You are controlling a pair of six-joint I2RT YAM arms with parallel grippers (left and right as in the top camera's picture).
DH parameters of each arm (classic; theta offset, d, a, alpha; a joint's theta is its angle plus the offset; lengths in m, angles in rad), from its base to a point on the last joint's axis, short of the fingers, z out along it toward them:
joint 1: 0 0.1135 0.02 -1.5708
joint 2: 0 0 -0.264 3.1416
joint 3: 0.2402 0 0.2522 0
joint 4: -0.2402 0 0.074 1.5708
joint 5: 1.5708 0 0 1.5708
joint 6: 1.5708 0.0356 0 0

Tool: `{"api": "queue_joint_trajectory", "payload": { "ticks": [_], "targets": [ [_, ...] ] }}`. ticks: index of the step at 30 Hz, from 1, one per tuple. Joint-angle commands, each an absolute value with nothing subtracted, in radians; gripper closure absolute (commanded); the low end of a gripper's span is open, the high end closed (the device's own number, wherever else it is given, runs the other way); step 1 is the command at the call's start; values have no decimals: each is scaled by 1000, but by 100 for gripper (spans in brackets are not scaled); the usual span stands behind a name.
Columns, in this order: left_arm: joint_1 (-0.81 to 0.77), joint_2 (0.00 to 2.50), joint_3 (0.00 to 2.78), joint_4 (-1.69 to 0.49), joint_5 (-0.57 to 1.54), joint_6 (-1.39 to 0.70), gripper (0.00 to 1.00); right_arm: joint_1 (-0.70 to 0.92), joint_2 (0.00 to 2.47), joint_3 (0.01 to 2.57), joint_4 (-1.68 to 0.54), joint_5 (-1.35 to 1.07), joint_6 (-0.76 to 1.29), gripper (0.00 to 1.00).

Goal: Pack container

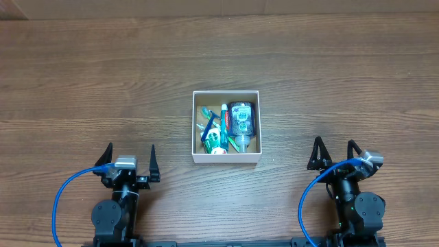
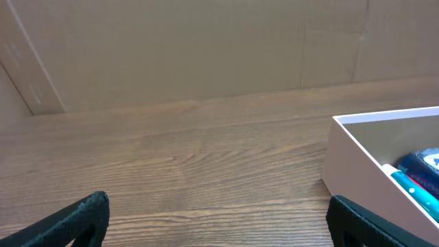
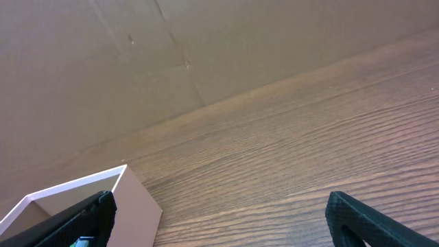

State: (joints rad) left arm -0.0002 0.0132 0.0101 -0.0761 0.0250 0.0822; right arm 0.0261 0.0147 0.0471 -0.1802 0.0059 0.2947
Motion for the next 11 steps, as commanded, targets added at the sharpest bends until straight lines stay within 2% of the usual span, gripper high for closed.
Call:
{"api": "queue_joint_trajectory", "payload": {
  "ticks": [1, 11],
  "targets": [
    [1, 4, 4, -76, 16, 101, 0, 24, 4, 50, -175, 5, 292, 0],
    [1, 4, 4, -76, 17, 101, 0, 24, 4, 50, -175, 5, 292, 0]
  ]
}}
